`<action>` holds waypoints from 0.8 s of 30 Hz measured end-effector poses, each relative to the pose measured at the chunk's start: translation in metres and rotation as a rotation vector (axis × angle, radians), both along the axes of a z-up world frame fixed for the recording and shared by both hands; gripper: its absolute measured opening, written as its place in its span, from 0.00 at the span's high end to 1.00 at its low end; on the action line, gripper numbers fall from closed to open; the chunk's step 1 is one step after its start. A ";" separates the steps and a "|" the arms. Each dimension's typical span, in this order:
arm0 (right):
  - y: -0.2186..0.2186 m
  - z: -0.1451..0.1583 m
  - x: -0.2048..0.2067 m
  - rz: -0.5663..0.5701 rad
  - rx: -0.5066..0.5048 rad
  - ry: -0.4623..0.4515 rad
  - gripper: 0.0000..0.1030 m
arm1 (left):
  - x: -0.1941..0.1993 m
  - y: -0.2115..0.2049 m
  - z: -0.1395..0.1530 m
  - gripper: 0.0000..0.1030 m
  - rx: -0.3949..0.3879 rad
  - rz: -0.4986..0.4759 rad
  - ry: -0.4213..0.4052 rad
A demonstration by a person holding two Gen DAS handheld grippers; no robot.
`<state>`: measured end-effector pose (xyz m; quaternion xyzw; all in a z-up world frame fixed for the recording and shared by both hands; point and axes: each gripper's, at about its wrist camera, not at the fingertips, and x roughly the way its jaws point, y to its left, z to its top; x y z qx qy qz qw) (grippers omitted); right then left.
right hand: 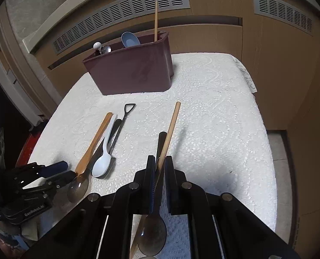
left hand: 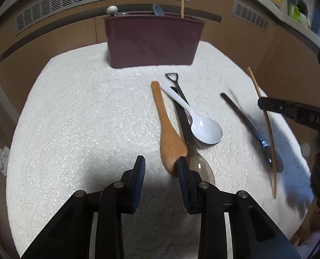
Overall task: Organize utensils
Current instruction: 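Grasp a wooden chopstick with the right gripper while the left gripper approaches the wooden spoon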
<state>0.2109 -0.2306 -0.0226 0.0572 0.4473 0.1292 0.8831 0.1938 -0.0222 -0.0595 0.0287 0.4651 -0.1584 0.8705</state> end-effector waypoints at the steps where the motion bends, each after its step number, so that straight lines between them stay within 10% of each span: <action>1: 0.000 -0.001 0.000 0.004 0.002 0.002 0.92 | -0.001 -0.004 0.000 0.68 0.011 -0.009 -0.007; 10: 0.004 -0.011 -0.002 0.015 -0.008 0.023 0.92 | 0.006 -0.023 -0.009 0.52 0.061 -0.024 -0.006; 14: 0.008 -0.014 -0.003 0.013 -0.023 0.015 0.92 | 0.008 -0.017 -0.010 0.69 0.062 0.015 -0.062; 24: 0.012 0.009 -0.009 0.024 -0.037 -0.064 0.92 | -0.008 0.024 0.062 0.70 0.015 0.115 -0.317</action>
